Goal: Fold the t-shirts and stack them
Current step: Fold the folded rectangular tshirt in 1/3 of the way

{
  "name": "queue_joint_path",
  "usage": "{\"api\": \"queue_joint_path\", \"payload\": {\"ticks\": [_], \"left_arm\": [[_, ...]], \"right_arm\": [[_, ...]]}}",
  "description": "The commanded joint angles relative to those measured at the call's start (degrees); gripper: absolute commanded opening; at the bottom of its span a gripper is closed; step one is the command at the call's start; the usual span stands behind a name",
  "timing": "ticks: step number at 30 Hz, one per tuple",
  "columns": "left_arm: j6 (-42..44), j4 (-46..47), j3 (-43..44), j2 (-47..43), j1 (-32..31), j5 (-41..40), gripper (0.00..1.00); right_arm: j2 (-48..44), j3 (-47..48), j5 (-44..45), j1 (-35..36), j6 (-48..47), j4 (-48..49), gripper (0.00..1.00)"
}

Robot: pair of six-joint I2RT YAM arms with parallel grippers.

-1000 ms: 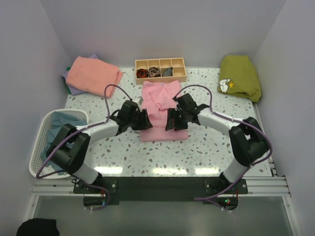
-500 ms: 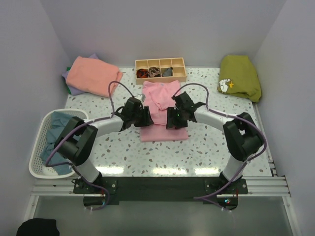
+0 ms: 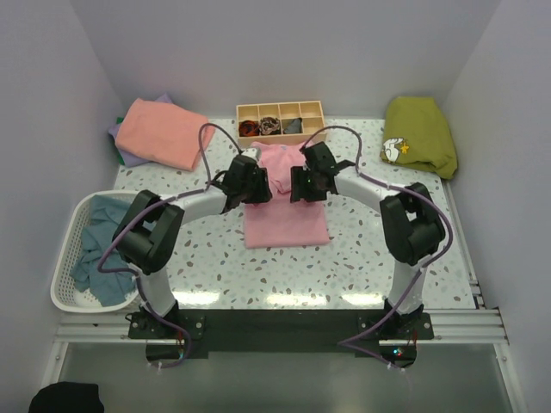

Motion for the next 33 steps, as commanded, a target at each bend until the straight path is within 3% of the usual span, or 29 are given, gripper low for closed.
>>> {"api": "queue_joint_path", "payload": {"ticks": [1,8,15,22,25,33], "left_arm": [[3.99,1.01,6.84,1.88,0.58,-4.99,0.50],[6.45,-0.49,10.90,1.72,1.72,-10.26,0.50],[5.32,-3.73,2.47,-9.01,1.81,-16.34,0.54],[1.62,-1.73,-16.49,-21.22,1.81,-5.45,0.57],[-0.05,3.45,-23.43,-25.71,1.81,-0.96,0.57],[-4.71,12.16,-34.53,-30.02,1.72,8.79,0.57]], "right_arm": [[3.30,6.66,1.77,-2.07,-2.80,-0.13,0.61],[3.59,12.04,2.55,-5.32,-4.56,0.48,0.63],[-4.58,6.52,3.09,-9.37,-6.23,-5.22,0.64],[-14.96,-9.57,-7.97,-12.01,-5.97,-4.35,0.65],[-18.65,-15.03,-13.24,-12.01,-5.36,-2.42,0.65],[-21.56,-24.78,-18.70,-12.01,-2.72,0.40,0.65]]}}
